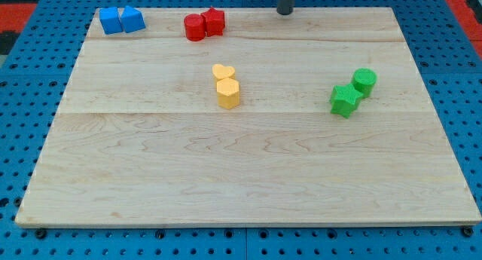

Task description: Nudge the blue triangle and the blue cube left a bit

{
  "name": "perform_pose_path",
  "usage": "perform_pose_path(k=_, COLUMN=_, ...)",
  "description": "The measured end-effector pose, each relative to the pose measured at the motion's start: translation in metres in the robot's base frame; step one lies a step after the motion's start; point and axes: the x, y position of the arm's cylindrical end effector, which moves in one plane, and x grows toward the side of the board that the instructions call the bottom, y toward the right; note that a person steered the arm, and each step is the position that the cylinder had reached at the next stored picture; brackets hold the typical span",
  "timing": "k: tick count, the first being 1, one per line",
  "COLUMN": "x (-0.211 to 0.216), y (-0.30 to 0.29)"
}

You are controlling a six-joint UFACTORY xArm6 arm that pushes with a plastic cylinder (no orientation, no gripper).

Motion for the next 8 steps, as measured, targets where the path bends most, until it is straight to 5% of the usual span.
perform_pose_path(k=8, x=0.0, y=-0.176)
